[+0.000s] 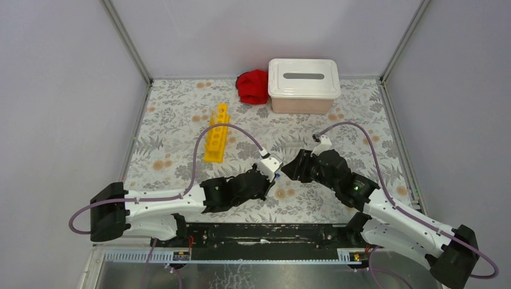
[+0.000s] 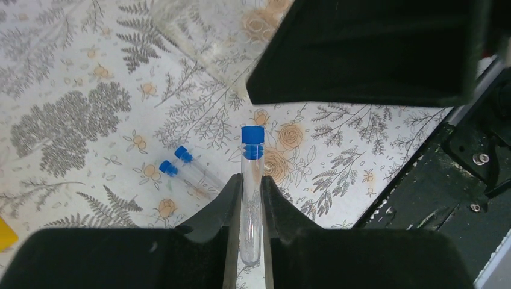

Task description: Organize the chemistry lab equipment

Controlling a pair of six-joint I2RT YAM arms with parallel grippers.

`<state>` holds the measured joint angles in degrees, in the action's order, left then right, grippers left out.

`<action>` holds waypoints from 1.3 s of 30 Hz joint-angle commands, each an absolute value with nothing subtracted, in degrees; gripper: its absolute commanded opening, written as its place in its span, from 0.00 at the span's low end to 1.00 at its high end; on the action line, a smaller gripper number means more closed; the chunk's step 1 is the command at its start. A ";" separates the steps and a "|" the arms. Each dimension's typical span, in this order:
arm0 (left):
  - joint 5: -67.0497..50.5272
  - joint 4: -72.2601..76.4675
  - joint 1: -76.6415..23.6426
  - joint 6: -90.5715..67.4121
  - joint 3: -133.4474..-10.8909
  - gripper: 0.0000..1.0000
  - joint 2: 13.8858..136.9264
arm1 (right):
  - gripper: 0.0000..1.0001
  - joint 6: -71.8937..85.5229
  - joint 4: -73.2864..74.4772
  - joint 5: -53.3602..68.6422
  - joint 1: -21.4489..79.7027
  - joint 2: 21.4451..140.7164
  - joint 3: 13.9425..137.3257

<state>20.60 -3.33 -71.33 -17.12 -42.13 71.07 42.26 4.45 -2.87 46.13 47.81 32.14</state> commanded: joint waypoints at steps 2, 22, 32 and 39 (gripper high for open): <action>21.01 -0.16 -72.52 -10.53 -44.02 0.00 67.09 | 0.51 45.59 6.52 3.54 46.45 44.15 29.09; 20.13 -3.56 -75.14 -5.83 -47.55 0.00 68.71 | 0.50 48.90 6.12 11.10 46.38 37.19 26.90; 19.57 -4.65 -75.85 -4.75 -47.59 0.00 68.79 | 0.50 49.95 4.42 13.37 46.41 36.92 27.36; 18.96 -4.62 -76.20 -4.73 -46.78 0.00 68.12 | 0.50 51.30 1.50 14.55 46.41 37.62 27.00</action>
<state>20.27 -4.45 -75.44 -5.89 -45.95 69.08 49.95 6.46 12.08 46.13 37.54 26.70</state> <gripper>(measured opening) 0.199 0.500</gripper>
